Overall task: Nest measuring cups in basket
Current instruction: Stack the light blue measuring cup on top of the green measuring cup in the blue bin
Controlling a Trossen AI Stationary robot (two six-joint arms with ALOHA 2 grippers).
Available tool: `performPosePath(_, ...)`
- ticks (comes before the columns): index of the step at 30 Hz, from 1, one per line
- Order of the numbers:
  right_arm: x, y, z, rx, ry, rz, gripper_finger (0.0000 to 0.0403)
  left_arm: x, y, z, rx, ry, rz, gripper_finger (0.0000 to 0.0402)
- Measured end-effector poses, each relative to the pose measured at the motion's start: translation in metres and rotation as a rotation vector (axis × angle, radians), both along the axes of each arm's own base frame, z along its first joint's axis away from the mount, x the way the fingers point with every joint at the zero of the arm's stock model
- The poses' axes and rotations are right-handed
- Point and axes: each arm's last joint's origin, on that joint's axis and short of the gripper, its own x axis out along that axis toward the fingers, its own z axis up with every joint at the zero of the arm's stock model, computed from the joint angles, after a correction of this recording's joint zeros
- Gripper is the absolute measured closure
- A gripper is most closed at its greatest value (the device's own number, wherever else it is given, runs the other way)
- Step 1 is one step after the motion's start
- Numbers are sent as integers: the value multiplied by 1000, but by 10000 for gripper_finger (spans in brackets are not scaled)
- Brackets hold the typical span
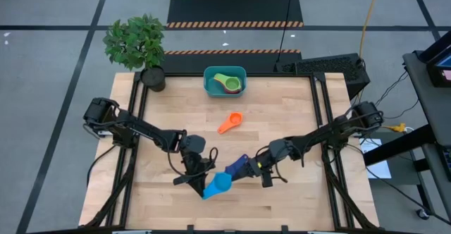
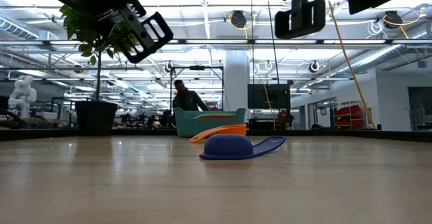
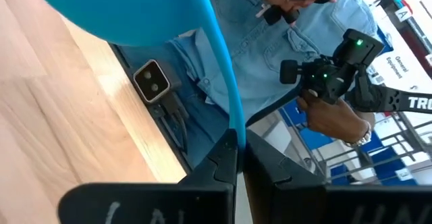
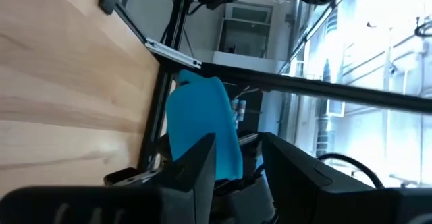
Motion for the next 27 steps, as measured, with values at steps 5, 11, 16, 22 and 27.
performPosePath(5,3,1,-4,-11,14,2,286,-1,-4,0,-3,17,-5,395)
performPosePath(11,3,1,-4,-26,-1,4,287,-2,-5,-1,-4,49,1,389)
performPosePath(16,3,0,-4,-50,-6,-2,287,-4,-5,-5,-17,147,-6,395)
performPosePath(22,3,1,-7,-54,20,-2,287,-5,-5,-5,-40,198,-18,390)
performPosePath(27,3,1,-8,-65,30,0,287,-5,-5,-5,-45,207,-23,394)
